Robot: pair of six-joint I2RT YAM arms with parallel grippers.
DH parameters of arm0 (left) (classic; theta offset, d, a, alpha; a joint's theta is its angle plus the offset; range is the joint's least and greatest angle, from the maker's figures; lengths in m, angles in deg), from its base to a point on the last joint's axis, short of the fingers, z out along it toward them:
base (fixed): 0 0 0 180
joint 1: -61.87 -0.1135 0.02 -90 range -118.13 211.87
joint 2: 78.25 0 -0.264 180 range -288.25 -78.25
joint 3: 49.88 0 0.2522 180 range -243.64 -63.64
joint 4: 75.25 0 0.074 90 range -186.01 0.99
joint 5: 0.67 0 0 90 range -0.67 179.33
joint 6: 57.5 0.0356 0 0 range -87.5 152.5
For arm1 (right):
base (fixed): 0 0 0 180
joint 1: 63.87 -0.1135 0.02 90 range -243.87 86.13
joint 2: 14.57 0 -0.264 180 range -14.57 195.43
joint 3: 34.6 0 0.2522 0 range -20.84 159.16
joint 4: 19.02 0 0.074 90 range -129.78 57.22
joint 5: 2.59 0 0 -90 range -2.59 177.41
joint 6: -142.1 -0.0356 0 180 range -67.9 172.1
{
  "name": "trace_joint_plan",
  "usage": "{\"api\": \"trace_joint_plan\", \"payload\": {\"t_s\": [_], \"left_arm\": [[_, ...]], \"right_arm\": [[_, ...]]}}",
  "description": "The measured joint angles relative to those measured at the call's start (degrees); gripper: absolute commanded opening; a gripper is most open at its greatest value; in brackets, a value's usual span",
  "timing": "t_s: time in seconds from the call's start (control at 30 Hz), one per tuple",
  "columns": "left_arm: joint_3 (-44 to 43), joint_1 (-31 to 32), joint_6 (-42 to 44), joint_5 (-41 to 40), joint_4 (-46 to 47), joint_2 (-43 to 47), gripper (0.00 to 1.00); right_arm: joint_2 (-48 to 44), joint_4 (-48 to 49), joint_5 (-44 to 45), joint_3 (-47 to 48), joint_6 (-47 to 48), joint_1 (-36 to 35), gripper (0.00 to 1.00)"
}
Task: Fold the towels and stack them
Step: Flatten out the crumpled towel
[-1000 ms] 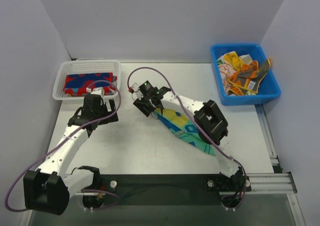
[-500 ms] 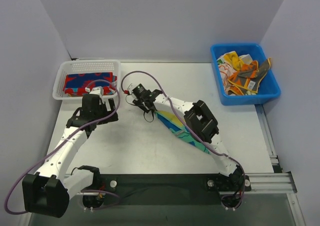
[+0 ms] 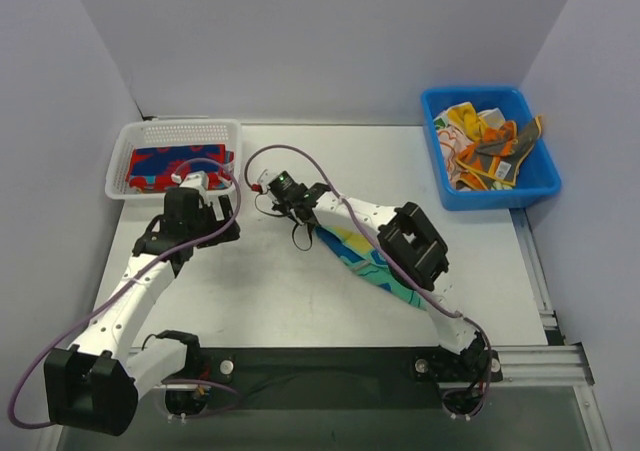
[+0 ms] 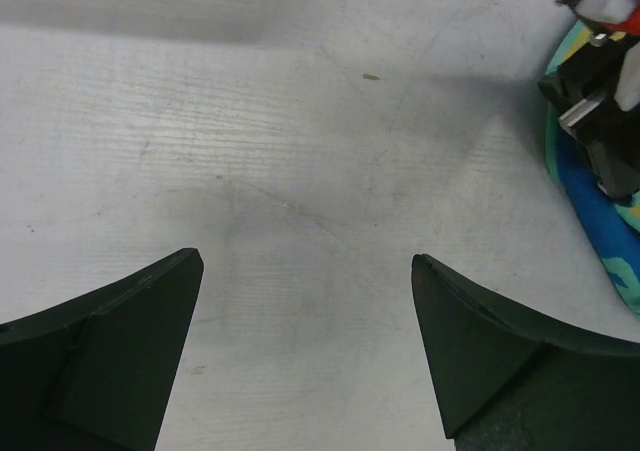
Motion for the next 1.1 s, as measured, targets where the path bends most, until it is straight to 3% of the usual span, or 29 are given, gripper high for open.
{"api": "trace_joint_plan", "payload": {"t_s": [0.17,0.4,0.53,0.77,0.97,1.1], "left_arm": [[0.11,1.53,-2.99,1.95,2.64,-0.35,0.97],[-1.9,6.32,-8.5,4.44,7.89,-11.04,0.97],[-7.1,10.19,-11.52,5.9,12.0,-21.46,0.96],[-11.89,12.92,-15.54,8.55,21.55,-34.36,0.96],[-8.66,13.18,-17.4,9.6,28.2,-34.07,0.96],[-4.76,13.18,-17.55,9.77,30.93,-30.71,0.96]], "right_arm": [[-11.91,0.63,-5.46,-6.05,-2.69,2.6,0.0],[-27.39,4.92,-18.51,-12.28,-10.43,15.23,0.0],[-29.59,6.64,-25.31,-16.04,-14.45,20.87,0.0],[-30.69,8.5,-39.56,-23.45,-18.78,23.98,0.0],[-43.5,11.1,-50.82,-30.32,-19.67,24.17,0.0],[-53.57,15.19,-51.91,-32.92,-20.63,24.65,0.0]]}}
